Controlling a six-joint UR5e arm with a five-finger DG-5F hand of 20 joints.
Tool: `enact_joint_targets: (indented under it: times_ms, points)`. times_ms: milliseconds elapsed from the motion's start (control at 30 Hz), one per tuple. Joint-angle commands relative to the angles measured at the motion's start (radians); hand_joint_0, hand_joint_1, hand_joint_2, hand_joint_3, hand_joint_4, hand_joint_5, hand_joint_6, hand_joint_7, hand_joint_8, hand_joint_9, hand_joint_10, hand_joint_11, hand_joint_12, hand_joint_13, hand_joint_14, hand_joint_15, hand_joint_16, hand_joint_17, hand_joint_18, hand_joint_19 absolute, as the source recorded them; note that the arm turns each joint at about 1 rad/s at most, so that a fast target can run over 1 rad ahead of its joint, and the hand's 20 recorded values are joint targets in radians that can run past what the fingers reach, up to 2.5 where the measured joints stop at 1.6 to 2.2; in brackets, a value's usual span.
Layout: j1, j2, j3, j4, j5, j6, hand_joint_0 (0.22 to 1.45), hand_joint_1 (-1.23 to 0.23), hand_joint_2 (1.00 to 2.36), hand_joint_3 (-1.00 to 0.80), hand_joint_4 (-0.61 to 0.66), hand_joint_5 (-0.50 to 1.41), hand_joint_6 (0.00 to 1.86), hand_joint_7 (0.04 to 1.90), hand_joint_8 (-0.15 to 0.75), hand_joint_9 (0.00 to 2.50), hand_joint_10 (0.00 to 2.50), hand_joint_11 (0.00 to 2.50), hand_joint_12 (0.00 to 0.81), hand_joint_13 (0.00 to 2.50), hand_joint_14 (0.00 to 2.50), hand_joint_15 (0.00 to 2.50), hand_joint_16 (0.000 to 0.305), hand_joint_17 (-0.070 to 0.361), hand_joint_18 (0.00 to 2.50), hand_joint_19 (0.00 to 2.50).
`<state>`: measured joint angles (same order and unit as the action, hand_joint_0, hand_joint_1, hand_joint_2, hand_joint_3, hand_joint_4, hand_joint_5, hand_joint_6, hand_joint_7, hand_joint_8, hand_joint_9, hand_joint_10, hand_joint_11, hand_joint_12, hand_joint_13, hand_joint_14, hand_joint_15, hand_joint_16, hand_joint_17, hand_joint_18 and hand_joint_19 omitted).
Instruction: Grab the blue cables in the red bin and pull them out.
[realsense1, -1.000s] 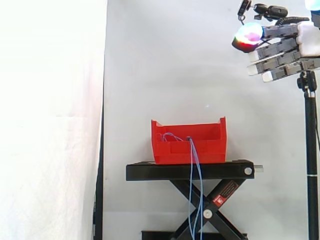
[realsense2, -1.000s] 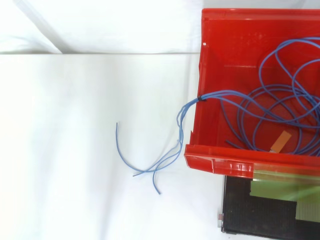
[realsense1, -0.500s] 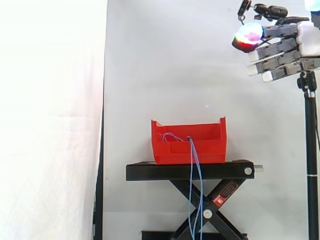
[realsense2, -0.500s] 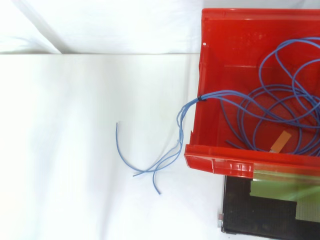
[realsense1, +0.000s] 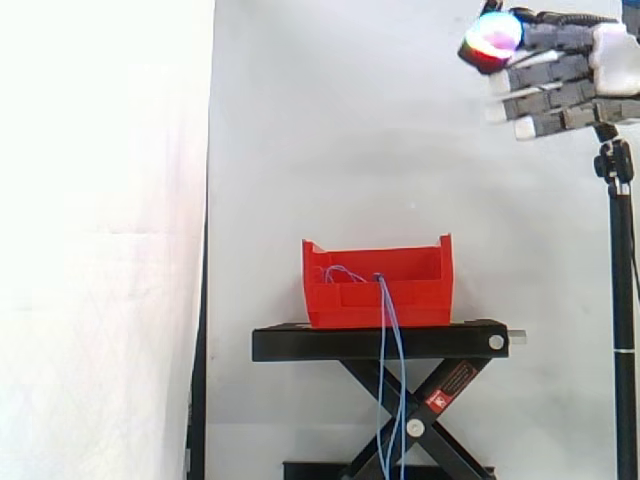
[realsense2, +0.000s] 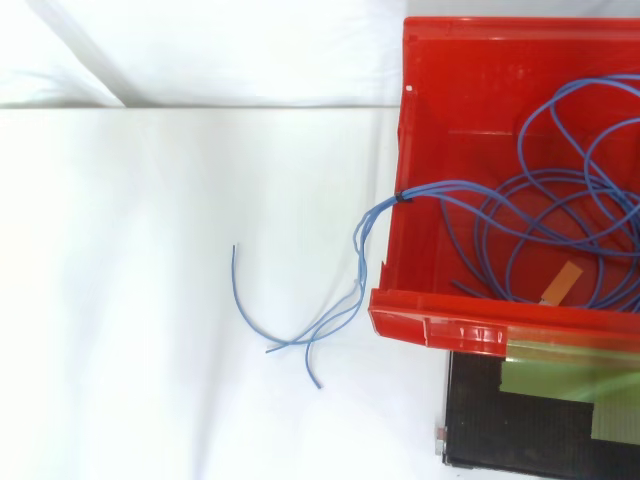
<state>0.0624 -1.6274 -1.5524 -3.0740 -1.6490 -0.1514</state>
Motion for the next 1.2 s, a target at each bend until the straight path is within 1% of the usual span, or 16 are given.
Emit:
enact_joint_targets:
  times_ms: [0,100,167,200,233,367,400,533,633,667,767,833,967,1033,1100,1167]
  points:
    - [0.016,-0.011,0.000,0.072,0.002,-0.004,0.78,-0.72,1.00,-1.00,0.17,0.31,0.01,0.18,0.227,0.36,0.00,0.16,0.312,0.13,0.01,0.22,0.045,0.100,0.06,0.40]
    - [0.023,-0.019,0.000,0.072,0.002,-0.004,0.78,-0.72,1.00,-1.00,0.17,0.31,0.01,0.18,0.227,0.36,0.00,0.16,0.312,0.13,0.01,0.21,0.045,0.100,0.05,0.40]
    - [0.033,-0.029,0.000,0.098,0.012,-0.004,0.78,-0.72,1.00,-1.00,0.17,0.31,0.01,0.18,0.227,0.36,0.01,0.16,0.311,0.13,0.01,0.22,0.044,0.100,0.05,0.40]
    - [0.033,-0.029,0.000,0.098,0.012,-0.004,0.78,-0.72,1.00,-1.00,0.17,0.31,0.01,0.18,0.227,0.36,0.00,0.16,0.311,0.13,0.01,0.21,0.045,0.100,0.05,0.40]
    - [0.039,-0.029,0.000,0.104,0.028,-0.004,0.78,-0.72,1.00,-1.00,0.17,0.31,0.01,0.18,0.228,0.36,0.00,0.17,0.312,0.13,0.01,0.21,0.044,0.100,0.05,0.40]
    - [0.050,-0.029,0.000,0.101,0.069,-0.010,0.78,-0.72,1.00,-1.00,0.17,0.31,0.01,0.18,0.229,0.36,0.00,0.16,0.311,0.13,0.01,0.22,0.044,0.100,0.05,0.40]
    - [0.059,-0.031,0.000,0.097,0.087,-0.026,0.78,-0.72,1.00,-1.00,0.17,0.31,0.01,0.18,0.228,0.36,0.01,0.17,0.311,0.13,0.01,0.21,0.045,0.100,0.05,0.40]
    - [0.071,-0.031,0.000,0.097,0.106,-0.052,0.78,-0.72,1.00,-1.00,0.18,0.31,0.01,0.18,0.226,0.36,0.00,0.16,0.312,0.13,0.01,0.21,0.044,0.100,0.05,0.40]
    - [0.073,-0.054,0.000,0.090,0.106,-0.060,0.78,-0.72,1.00,-1.00,0.18,0.31,0.01,0.18,0.226,0.36,0.00,0.17,0.313,0.13,0.01,0.21,0.044,0.100,0.05,0.40]
    - [0.073,-0.078,0.000,0.083,0.103,-0.064,0.78,-0.72,1.00,-1.00,0.17,0.31,0.01,0.18,0.227,0.36,0.00,0.17,0.313,0.13,0.01,0.21,0.044,0.100,0.06,0.40]
    - [0.073,-0.097,0.000,0.083,0.087,-0.073,0.78,-0.72,1.00,-1.00,0.17,0.31,0.01,0.18,0.226,0.36,0.00,0.17,0.312,0.13,0.01,0.21,0.044,0.100,0.06,0.40]
    - [0.077,-0.098,0.000,0.081,0.075,-0.087,0.78,-0.71,1.00,-1.00,0.18,0.31,0.01,0.19,0.225,0.36,0.00,0.17,0.312,0.13,0.01,0.21,0.044,0.100,0.06,0.40]
    - [0.077,-0.098,0.000,0.081,0.051,-0.106,0.78,-0.72,1.00,-1.00,0.18,0.32,0.01,0.19,0.225,0.37,0.01,0.17,0.311,0.13,0.01,0.21,0.044,0.100,0.06,0.40]
    - [0.076,-0.098,0.000,0.077,0.020,-0.107,0.78,-0.72,1.00,-1.00,0.18,0.32,0.01,0.19,0.225,0.37,0.00,0.18,0.311,0.13,0.01,0.21,0.044,0.100,0.06,0.40]
    - [0.076,-0.098,0.002,0.067,-0.022,-0.109,0.78,-0.72,1.00,-1.00,0.18,0.32,0.01,0.19,0.225,0.37,0.01,0.17,0.311,0.13,0.01,0.21,0.044,0.100,0.06,0.40]
    - [0.074,-0.098,0.000,0.061,-0.040,-0.113,0.78,-0.72,1.00,-1.00,0.18,0.32,0.01,0.19,0.225,0.37,0.00,0.17,0.311,0.13,0.01,0.22,0.044,0.100,0.06,0.40]
